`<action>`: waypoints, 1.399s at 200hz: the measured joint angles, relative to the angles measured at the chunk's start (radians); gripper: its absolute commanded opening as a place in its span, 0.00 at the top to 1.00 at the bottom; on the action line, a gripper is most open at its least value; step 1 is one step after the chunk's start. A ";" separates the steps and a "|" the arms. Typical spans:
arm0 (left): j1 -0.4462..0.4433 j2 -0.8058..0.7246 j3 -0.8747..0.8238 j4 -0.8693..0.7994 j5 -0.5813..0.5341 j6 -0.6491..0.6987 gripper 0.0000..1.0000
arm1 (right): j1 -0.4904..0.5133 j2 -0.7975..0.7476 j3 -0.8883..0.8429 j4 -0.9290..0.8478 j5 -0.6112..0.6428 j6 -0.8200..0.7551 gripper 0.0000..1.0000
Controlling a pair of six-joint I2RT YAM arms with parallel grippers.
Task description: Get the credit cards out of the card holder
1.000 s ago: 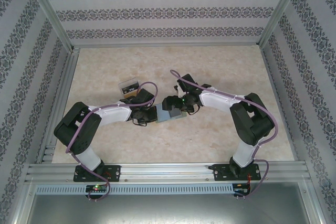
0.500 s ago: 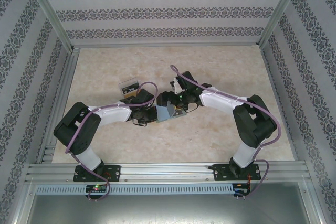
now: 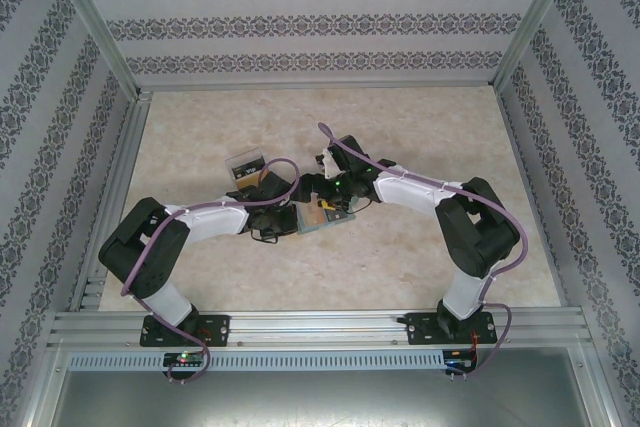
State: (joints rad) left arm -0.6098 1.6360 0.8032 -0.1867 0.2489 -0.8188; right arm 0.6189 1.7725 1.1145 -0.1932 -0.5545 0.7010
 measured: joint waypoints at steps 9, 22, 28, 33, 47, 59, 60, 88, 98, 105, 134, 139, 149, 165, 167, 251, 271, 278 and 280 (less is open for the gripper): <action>0.000 -0.002 0.000 -0.002 -0.003 0.000 0.97 | 0.000 0.000 0.000 -0.005 0.010 -0.003 0.03; 0.000 -0.005 0.000 -0.011 -0.011 0.002 0.97 | -0.002 -0.001 0.000 -0.018 0.026 -0.014 0.08; 0.000 -0.009 0.000 -0.016 -0.015 0.003 0.97 | -0.003 -0.001 0.000 -0.023 0.034 -0.019 0.12; 0.000 -0.014 0.000 -0.023 -0.019 0.005 0.96 | -0.006 -0.001 -0.002 -0.025 0.041 -0.024 0.15; 0.000 -0.034 0.000 -0.043 -0.026 0.010 0.96 | -0.016 -0.004 -0.009 -0.034 0.055 -0.037 0.23; 0.001 -0.053 0.003 -0.058 -0.030 0.015 0.96 | -0.027 -0.004 -0.016 -0.042 0.064 -0.049 0.36; 0.001 -0.054 0.003 -0.058 -0.030 0.015 0.96 | -0.028 -0.004 -0.016 -0.042 0.066 -0.048 0.37; 0.001 -0.071 0.035 -0.071 -0.032 0.027 0.96 | -0.044 -0.004 -0.025 -0.052 0.076 -0.070 0.45; 0.001 -0.070 0.047 -0.071 -0.032 0.029 0.96 | -0.045 -0.004 -0.025 -0.054 0.080 -0.074 0.44; 0.001 -0.066 0.056 -0.071 -0.032 0.029 0.96 | -0.045 -0.004 -0.025 -0.055 0.083 -0.077 0.44; 0.001 -0.026 0.081 -0.068 -0.024 0.030 0.94 | -0.045 -0.004 -0.026 -0.074 0.128 -0.088 0.42; 0.001 -0.018 0.082 -0.068 -0.023 0.030 0.91 | -0.045 -0.004 -0.026 -0.079 0.141 -0.092 0.42; 0.001 -0.005 0.082 -0.068 -0.019 0.030 0.90 | -0.046 -0.005 -0.029 -0.087 0.169 -0.100 0.41; 0.001 0.006 0.082 -0.068 -0.015 0.029 0.90 | -0.048 -0.011 -0.041 -0.106 0.219 -0.110 0.40; 0.001 0.006 0.082 -0.068 -0.014 0.029 0.90 | -0.048 -0.013 -0.042 -0.110 0.226 -0.112 0.40; 0.001 0.007 0.109 -0.058 0.021 -0.010 0.55 | -0.098 -0.029 -0.088 -0.148 0.330 -0.160 0.34; 0.001 0.010 0.113 -0.048 0.037 -0.024 0.55 | -0.098 -0.025 -0.091 -0.148 0.334 -0.164 0.34; 0.001 0.014 0.115 -0.040 0.040 -0.028 0.55 | -0.098 -0.021 -0.091 -0.148 0.334 -0.167 0.34; 0.001 0.016 0.116 -0.039 0.040 -0.029 0.55 | -0.098 -0.019 -0.091 -0.148 0.334 -0.168 0.34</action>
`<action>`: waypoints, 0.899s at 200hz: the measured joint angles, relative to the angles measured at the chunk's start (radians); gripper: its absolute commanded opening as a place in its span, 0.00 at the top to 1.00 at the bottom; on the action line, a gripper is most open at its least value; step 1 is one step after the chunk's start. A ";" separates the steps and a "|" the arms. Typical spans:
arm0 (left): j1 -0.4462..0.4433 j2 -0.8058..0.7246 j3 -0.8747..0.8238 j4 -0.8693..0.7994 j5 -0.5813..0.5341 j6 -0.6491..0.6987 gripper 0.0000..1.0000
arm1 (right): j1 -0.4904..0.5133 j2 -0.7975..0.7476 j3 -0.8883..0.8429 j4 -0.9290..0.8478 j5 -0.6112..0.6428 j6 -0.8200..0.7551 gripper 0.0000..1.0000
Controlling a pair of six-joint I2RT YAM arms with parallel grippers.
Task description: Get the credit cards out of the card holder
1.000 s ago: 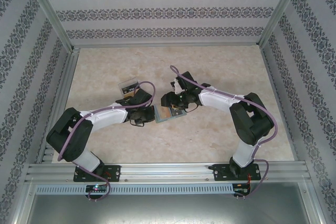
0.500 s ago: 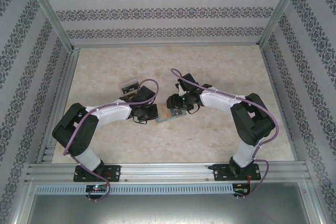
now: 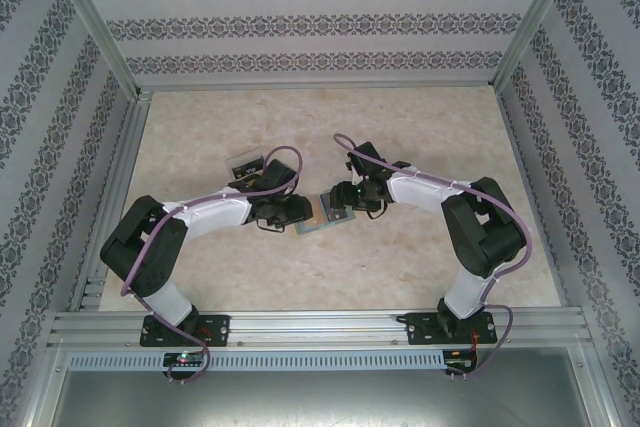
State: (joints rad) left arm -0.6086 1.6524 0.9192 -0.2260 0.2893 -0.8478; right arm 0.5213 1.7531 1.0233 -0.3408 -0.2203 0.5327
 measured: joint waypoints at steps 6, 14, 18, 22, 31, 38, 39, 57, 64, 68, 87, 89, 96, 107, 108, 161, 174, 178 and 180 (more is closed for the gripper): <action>0.000 0.006 0.004 0.006 0.003 -0.003 0.55 | 0.000 0.005 0.000 0.000 0.000 -0.002 0.34; 0.000 0.017 0.008 0.014 0.006 -0.006 0.55 | 0.000 0.011 -0.001 0.000 0.000 -0.006 0.35; 0.000 0.021 0.009 0.016 0.008 -0.007 0.55 | 0.000 0.014 -0.001 0.000 0.000 -0.007 0.35; 0.000 0.026 0.011 0.019 0.010 -0.009 0.55 | 0.000 0.017 -0.001 0.000 0.000 -0.009 0.35; 0.000 0.038 0.014 0.021 0.012 -0.011 0.56 | 0.000 0.023 -0.002 0.000 0.000 -0.010 0.36; 0.000 0.046 0.017 0.023 0.014 -0.014 0.56 | 0.000 0.024 -0.003 0.001 0.000 -0.010 0.36; 0.000 0.047 0.017 0.023 0.014 -0.014 0.56 | 0.000 0.024 -0.003 0.001 0.000 -0.010 0.36; 0.000 0.062 0.021 0.026 0.018 -0.018 0.57 | 0.001 0.024 -0.003 0.003 0.000 -0.011 0.38; 0.000 0.066 0.021 0.027 0.018 -0.020 0.57 | 0.002 0.024 -0.003 0.003 0.000 -0.011 0.39; 0.000 0.068 0.022 0.027 0.019 -0.021 0.57 | 0.003 0.024 -0.003 0.003 0.000 -0.013 0.40; 0.000 0.075 0.023 0.032 0.023 -0.023 0.58 | 0.005 0.026 -0.004 0.005 0.003 -0.014 0.44; 0.000 0.075 0.023 0.032 0.023 -0.023 0.58 | 0.005 0.027 -0.004 0.005 0.004 -0.014 0.44; 0.000 0.076 0.025 0.032 0.025 -0.025 0.58 | 0.005 0.028 -0.004 0.005 0.004 -0.014 0.50; 0.000 0.077 0.031 0.032 0.026 -0.025 0.59 | 0.005 0.031 -0.004 0.005 0.006 -0.018 0.55; 0.000 0.078 0.031 0.032 0.026 -0.025 0.59 | 0.005 0.031 -0.004 0.006 0.006 -0.016 0.55; 0.000 0.084 0.053 0.032 0.026 -0.025 0.59 | 0.004 0.039 -0.004 0.007 0.019 -0.020 0.69; 0.000 0.087 0.056 0.033 0.030 -0.025 0.59 | 0.004 0.040 -0.004 0.008 0.019 -0.021 0.69; 0.000 0.089 0.057 0.033 0.030 -0.025 0.59 | 0.004 0.041 -0.004 0.008 0.019 -0.021 0.69; 0.000 0.089 0.058 0.032 0.031 -0.025 0.59 | 0.004 0.041 -0.003 0.008 0.019 -0.021 0.69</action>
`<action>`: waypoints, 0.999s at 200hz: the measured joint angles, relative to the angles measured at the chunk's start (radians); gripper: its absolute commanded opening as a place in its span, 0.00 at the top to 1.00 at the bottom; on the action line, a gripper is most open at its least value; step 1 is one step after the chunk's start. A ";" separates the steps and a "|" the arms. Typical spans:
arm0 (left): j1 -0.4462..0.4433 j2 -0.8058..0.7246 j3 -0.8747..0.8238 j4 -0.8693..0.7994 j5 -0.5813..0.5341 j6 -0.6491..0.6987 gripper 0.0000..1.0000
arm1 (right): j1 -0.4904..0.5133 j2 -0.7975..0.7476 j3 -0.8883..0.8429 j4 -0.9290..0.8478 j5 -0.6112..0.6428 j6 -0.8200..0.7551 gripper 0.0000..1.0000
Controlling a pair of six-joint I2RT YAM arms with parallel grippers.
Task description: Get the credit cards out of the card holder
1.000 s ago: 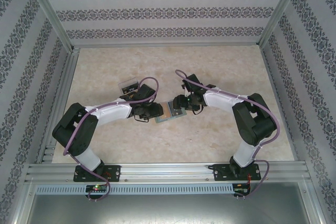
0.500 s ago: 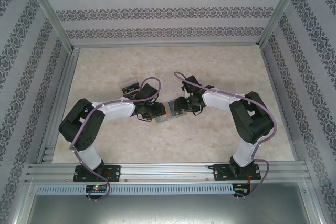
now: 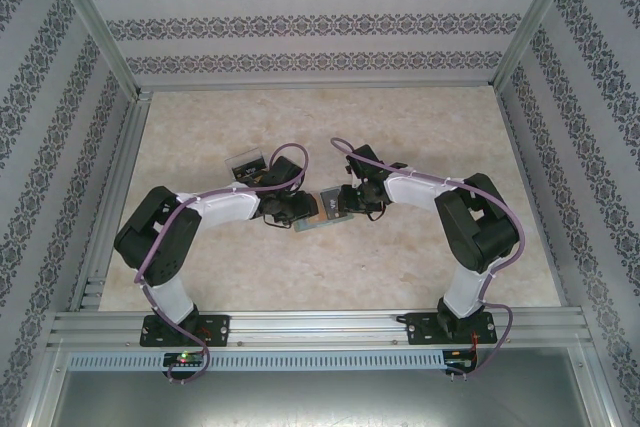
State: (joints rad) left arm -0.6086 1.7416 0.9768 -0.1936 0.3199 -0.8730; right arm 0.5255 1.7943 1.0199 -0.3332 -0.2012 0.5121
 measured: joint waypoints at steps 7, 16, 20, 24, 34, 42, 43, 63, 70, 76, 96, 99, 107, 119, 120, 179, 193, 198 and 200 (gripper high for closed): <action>0.000 0.003 0.002 0.000 0.002 0.000 0.59 | 0.000 0.000 0.000 0.000 0.000 0.000 0.69; 0.000 0.005 0.003 0.000 0.002 0.000 0.58 | 0.000 0.000 0.000 0.000 0.000 0.000 0.69; 0.000 0.005 0.004 0.000 0.002 0.000 0.58 | 0.000 0.000 0.000 0.000 0.000 0.000 0.69; 0.000 0.005 0.004 0.000 0.002 0.000 0.57 | 0.000 0.000 0.000 0.000 0.000 0.000 0.69; 0.000 0.005 0.006 -0.001 0.002 0.000 0.57 | 0.000 0.000 0.000 0.000 0.000 0.000 0.69; 0.000 0.005 0.008 -0.003 0.000 0.000 0.57 | 0.000 0.000 0.000 0.000 0.000 0.000 0.69; 0.000 0.005 0.009 -0.004 0.000 0.000 0.57 | 0.000 0.000 0.000 0.000 0.000 0.000 0.69; 0.000 0.005 0.021 -0.029 -0.018 0.001 0.56 | 0.000 0.000 0.000 0.000 -0.001 0.000 0.69; 0.000 0.005 0.028 -0.046 -0.030 0.001 0.56 | 0.000 0.001 0.001 0.000 -0.001 0.000 0.69; 0.000 0.005 0.034 -0.058 -0.040 0.002 0.56 | 0.000 0.002 0.001 0.000 -0.001 0.000 0.68; 0.000 0.005 0.054 -0.092 -0.063 0.005 0.56 | 0.000 0.002 0.002 0.000 -0.001 -0.003 0.68; 0.000 0.005 0.058 -0.097 -0.064 0.005 0.57 | 0.000 0.002 0.002 0.000 -0.001 -0.004 0.68; 0.000 0.005 0.064 -0.103 -0.068 0.006 0.57 | 0.000 0.002 0.002 0.000 -0.002 -0.005 0.69; 0.000 0.005 0.074 -0.108 -0.070 0.008 0.57 | 0.000 0.002 0.002 0.000 -0.002 -0.006 0.69; 0.000 0.005 0.074 -0.108 -0.070 0.008 0.57 | 0.000 0.002 0.002 0.000 -0.002 -0.006 0.69; 0.000 0.009 0.092 -0.114 -0.069 0.008 0.60 | -0.005 0.008 0.006 -0.001 -0.013 -0.014 0.68; 0.000 0.016 0.094 -0.112 -0.062 0.008 0.60 | -0.007 0.010 0.009 -0.005 -0.017 -0.015 0.68; 0.000 0.017 0.094 -0.112 -0.059 0.008 0.61 | -0.007 0.010 0.010 -0.005 -0.017 -0.015 0.68; 0.000 0.018 0.094 -0.112 -0.057 0.008 0.61 | -0.007 0.010 0.010 -0.006 -0.018 -0.015 0.68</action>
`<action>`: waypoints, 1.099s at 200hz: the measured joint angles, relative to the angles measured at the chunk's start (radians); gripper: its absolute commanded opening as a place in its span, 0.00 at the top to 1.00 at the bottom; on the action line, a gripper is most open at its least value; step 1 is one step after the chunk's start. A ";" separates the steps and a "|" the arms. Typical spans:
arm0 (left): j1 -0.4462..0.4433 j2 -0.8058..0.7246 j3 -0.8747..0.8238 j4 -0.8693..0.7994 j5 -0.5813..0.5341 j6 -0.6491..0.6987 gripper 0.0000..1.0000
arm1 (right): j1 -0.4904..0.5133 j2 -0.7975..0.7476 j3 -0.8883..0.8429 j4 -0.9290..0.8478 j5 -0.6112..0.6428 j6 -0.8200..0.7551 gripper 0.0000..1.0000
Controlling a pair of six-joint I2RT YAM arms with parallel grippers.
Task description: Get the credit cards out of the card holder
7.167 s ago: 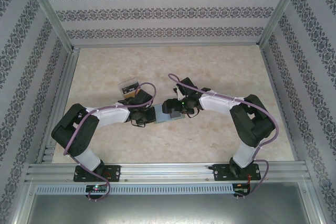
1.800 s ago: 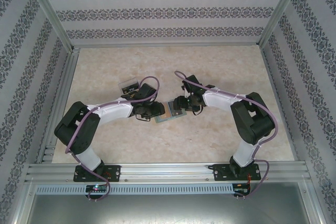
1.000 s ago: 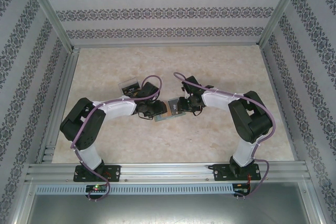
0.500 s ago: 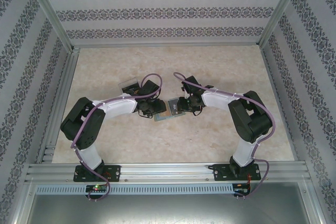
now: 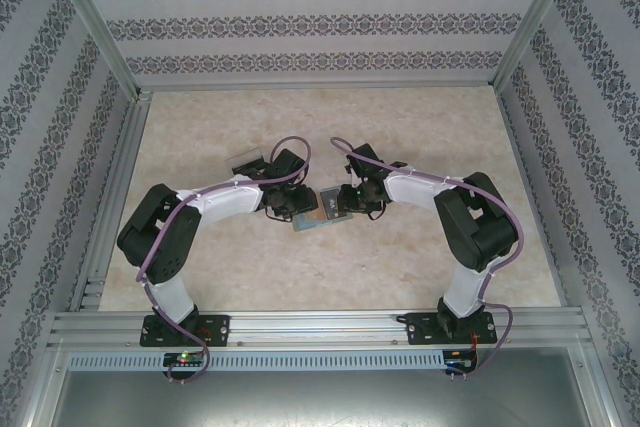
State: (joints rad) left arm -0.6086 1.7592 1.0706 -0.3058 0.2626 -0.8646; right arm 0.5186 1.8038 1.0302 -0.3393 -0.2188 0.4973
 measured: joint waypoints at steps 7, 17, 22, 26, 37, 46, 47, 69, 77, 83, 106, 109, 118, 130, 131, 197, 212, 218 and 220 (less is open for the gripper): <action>0.000 0.000 0.000 0.004 0.008 0.001 0.61 | 0.000 0.002 0.002 -0.002 0.000 0.000 0.68; 0.000 0.000 0.000 0.012 0.020 0.003 0.61 | 0.000 0.003 0.003 -0.002 -0.002 0.000 0.68; 0.000 0.000 0.000 0.018 0.025 0.004 0.61 | 0.000 0.003 0.003 -0.003 -0.002 0.000 0.68; 0.000 0.000 0.000 0.022 0.029 0.004 0.61 | 0.000 0.003 0.004 -0.003 -0.002 0.000 0.68; -0.001 0.000 0.000 0.042 0.049 0.008 0.60 | 0.000 0.004 0.004 -0.004 -0.002 0.000 0.68; -0.001 0.000 0.000 0.067 0.071 0.010 0.60 | 0.000 0.004 0.005 -0.005 -0.003 0.000 0.68; -0.001 0.000 0.000 0.069 0.073 0.010 0.60 | 0.000 0.004 0.005 -0.005 -0.003 0.000 0.68; -0.006 0.001 0.003 0.125 0.122 0.016 0.60 | 0.000 0.004 0.005 -0.005 -0.003 0.000 0.68; -0.011 0.004 0.008 0.132 0.134 0.019 0.60 | 0.000 0.004 0.005 -0.005 -0.003 0.000 0.68; -0.013 0.008 0.013 0.138 0.142 0.019 0.60 | 0.000 0.004 0.005 -0.005 -0.003 0.000 0.68; -0.019 0.014 0.015 0.151 0.156 0.023 0.60 | 0.000 0.004 0.005 -0.005 -0.003 0.000 0.68; -0.019 0.014 0.015 0.151 0.156 0.023 0.60 | 0.000 0.004 0.005 -0.005 -0.003 0.000 0.68; -0.019 0.014 0.015 0.151 0.156 0.023 0.60 | 0.000 0.004 0.005 -0.005 -0.003 0.000 0.68; -0.019 0.014 0.015 0.151 0.156 0.024 0.60 | 0.000 0.004 0.005 -0.005 -0.003 0.000 0.68; -0.019 0.014 0.015 0.151 0.156 0.024 0.60 | 0.000 0.004 0.005 -0.005 -0.003 0.000 0.68; -0.019 0.013 0.016 0.126 0.118 0.033 0.59 | 0.000 0.004 0.005 -0.005 -0.003 0.001 0.68; -0.019 0.010 0.024 0.068 0.050 0.035 0.59 | 0.000 0.004 0.005 -0.005 -0.003 0.001 0.68; -0.018 0.006 0.024 0.046 0.026 0.035 0.59 | 0.000 0.004 0.005 -0.005 -0.003 0.001 0.68; -0.018 0.005 0.024 0.039 0.016 0.035 0.59 | 0.000 0.004 0.005 -0.005 -0.003 0.001 0.68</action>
State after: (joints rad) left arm -0.6270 1.7638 1.0950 -0.2665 0.2783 -0.8295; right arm 0.5186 1.8076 1.0348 -0.3439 -0.2218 0.4980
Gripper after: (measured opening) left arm 0.410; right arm 0.323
